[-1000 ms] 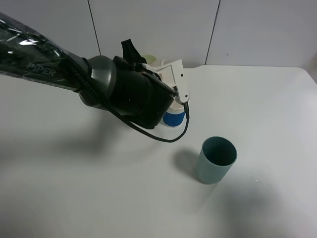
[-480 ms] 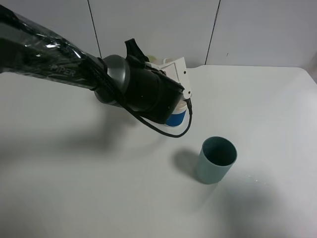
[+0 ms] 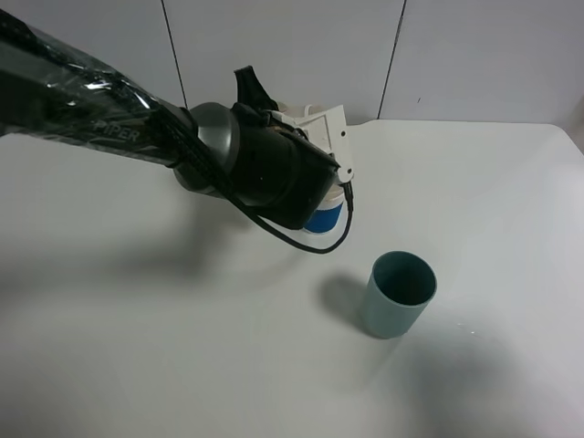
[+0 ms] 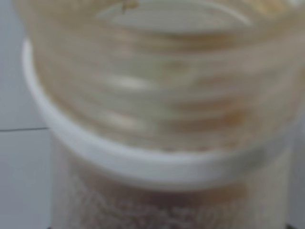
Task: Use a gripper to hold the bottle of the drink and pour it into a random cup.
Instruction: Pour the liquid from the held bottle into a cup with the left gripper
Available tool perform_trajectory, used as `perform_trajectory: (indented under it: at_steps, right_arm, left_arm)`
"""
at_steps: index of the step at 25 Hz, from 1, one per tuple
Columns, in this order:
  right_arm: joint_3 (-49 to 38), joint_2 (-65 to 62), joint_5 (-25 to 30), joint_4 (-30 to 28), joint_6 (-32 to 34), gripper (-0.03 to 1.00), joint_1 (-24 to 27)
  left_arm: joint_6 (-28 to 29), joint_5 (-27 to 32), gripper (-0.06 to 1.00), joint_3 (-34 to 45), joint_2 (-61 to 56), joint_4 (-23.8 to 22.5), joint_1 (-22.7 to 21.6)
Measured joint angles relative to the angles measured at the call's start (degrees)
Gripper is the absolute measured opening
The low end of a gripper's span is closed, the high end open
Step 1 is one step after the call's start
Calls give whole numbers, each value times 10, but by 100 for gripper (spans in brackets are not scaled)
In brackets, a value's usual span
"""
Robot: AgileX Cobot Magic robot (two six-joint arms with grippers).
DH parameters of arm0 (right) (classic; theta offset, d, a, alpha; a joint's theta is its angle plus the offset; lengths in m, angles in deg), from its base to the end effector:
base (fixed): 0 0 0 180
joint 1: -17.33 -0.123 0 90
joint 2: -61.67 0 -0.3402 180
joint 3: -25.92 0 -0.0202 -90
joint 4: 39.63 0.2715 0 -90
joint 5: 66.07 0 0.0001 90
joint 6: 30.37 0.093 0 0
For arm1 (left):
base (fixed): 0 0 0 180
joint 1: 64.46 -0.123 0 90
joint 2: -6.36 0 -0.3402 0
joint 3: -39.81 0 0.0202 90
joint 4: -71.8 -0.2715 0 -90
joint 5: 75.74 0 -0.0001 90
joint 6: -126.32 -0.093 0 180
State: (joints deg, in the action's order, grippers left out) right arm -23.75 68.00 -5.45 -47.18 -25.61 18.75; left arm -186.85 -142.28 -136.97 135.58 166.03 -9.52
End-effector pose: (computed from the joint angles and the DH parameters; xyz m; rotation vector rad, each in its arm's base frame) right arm -0.0419 -0.0096 0.2879 0.1158 2.0272 -0.1207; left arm 0.3294 -0.3213 0.1886 1.0800 1.7850 1.1666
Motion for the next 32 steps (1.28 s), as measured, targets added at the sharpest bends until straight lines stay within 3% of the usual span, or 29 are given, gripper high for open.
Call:
perform_trajectory:
  at_steps: [13, 32]
  right_arm:
    - [0, 0, 0, 0, 0, 63, 0]
    - [0, 0, 0, 0, 0, 63, 0]
  left_arm:
    - [0, 9, 36, 12, 0, -53, 10]
    - [-1, -2, 36, 51, 0, -63, 10]
